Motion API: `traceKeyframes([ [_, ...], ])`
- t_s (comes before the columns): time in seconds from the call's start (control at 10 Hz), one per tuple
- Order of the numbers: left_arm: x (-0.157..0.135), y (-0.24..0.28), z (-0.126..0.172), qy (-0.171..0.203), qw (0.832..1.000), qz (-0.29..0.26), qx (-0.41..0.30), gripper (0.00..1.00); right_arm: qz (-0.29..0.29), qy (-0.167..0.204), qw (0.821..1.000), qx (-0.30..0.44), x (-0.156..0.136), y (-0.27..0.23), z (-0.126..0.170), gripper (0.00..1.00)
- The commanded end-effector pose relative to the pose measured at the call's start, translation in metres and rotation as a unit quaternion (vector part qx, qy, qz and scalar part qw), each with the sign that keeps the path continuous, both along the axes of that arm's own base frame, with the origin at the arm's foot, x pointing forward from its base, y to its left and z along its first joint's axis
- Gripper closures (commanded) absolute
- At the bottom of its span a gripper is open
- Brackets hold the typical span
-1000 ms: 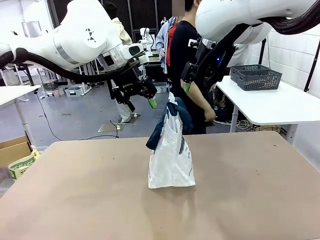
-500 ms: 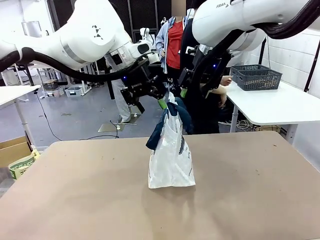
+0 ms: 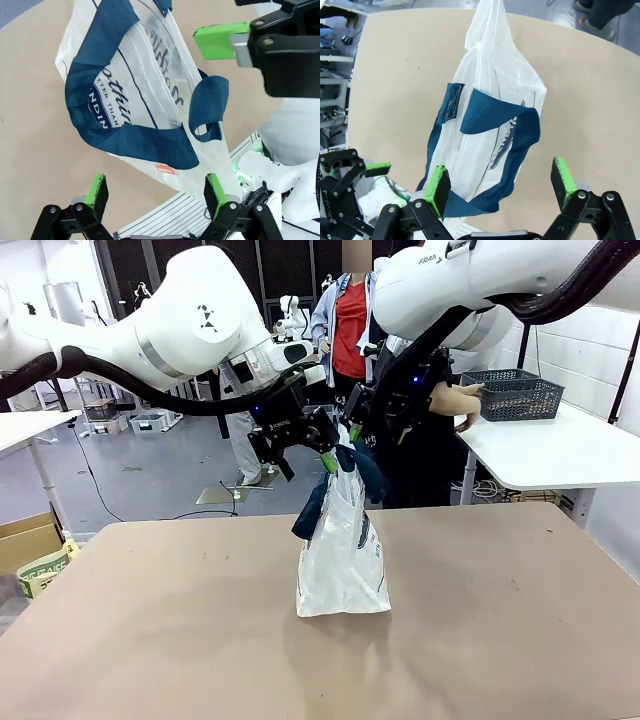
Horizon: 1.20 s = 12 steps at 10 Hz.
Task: Transfer purchased items from the store into the shopping bag.
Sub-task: Open the Reusable shopping bag in the center of the table.
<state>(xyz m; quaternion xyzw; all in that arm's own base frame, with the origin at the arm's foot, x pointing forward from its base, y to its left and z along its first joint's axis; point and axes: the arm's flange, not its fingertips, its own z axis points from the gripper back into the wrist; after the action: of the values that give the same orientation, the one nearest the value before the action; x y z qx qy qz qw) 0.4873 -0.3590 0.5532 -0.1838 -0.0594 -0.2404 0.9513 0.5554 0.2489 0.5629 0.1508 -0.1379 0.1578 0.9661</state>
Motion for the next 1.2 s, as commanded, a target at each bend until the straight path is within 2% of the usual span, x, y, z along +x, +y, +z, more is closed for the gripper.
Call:
traceKeyframes([
  [0.0, 0.001, -0.006, 0.006, 0.01, 1.0, -0.004, -0.016, 0.0, 0.01, 0.018, 1.0, 0.014, 0.007, 0.003, 0.0, 0.0],
  [0.4, 0.002, -0.012, 0.001, 0.023, 1.0, -0.013, -0.013, 0.0, 0.018, 0.044, 0.999, 0.016, 0.01, 0.007, -0.015, 0.0],
  [0.9, 0.014, -0.013, -0.026, 0.04, 0.999, 0.023, 0.018, 0.0, 0.025, 0.067, 0.997, 0.007, 0.011, 0.013, -0.033, 0.0],
  [1.0, 0.008, -0.01, -0.022, 0.026, 1.0, -0.005, 0.002, 0.0, 0.04, 0.036, 0.999, -0.002, 0.011, 0.014, -0.038, 0.0],
  [1.1, 0.008, -0.01, -0.022, 0.026, 1.0, -0.005, 0.002, 0.0, 0.093, 0.017, 0.995, 0.03, 0.009, 0.014, -0.041, 0.0],
])
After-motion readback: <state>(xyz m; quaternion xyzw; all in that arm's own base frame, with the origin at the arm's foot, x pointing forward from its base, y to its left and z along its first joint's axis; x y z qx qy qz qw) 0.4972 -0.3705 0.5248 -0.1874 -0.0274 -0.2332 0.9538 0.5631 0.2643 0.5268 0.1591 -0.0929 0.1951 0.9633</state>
